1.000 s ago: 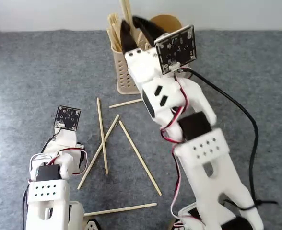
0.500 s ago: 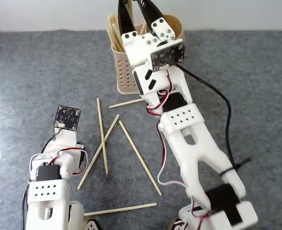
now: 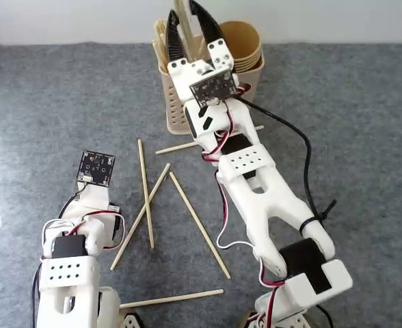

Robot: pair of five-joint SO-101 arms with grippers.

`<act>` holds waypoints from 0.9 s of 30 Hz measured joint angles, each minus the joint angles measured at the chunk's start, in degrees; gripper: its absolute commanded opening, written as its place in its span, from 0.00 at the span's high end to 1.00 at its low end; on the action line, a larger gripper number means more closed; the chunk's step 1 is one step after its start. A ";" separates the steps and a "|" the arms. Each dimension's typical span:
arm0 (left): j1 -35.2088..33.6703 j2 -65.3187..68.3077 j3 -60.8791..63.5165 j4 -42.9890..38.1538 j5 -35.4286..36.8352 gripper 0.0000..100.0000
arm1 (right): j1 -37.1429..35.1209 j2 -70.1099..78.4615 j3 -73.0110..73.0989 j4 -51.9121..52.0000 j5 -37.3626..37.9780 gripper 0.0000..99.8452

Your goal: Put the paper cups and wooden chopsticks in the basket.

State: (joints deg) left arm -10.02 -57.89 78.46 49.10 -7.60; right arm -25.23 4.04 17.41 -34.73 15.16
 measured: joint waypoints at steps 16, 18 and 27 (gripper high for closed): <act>-9.58 0.00 -0.09 0.00 1.23 0.91 | -1.67 -25.67 1.93 47.82 -16.88 0.87; -11.52 0.00 -0.09 0.00 2.73 0.91 | -1.85 -28.48 1.93 56.44 -17.93 0.87; -17.05 0.00 -0.09 -2.55 5.89 0.91 | -3.60 -30.24 2.64 87.12 -20.57 0.87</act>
State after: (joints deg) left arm -27.08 -57.89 78.37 46.55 -1.71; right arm -28.84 -26.20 20.04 52.40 -5.41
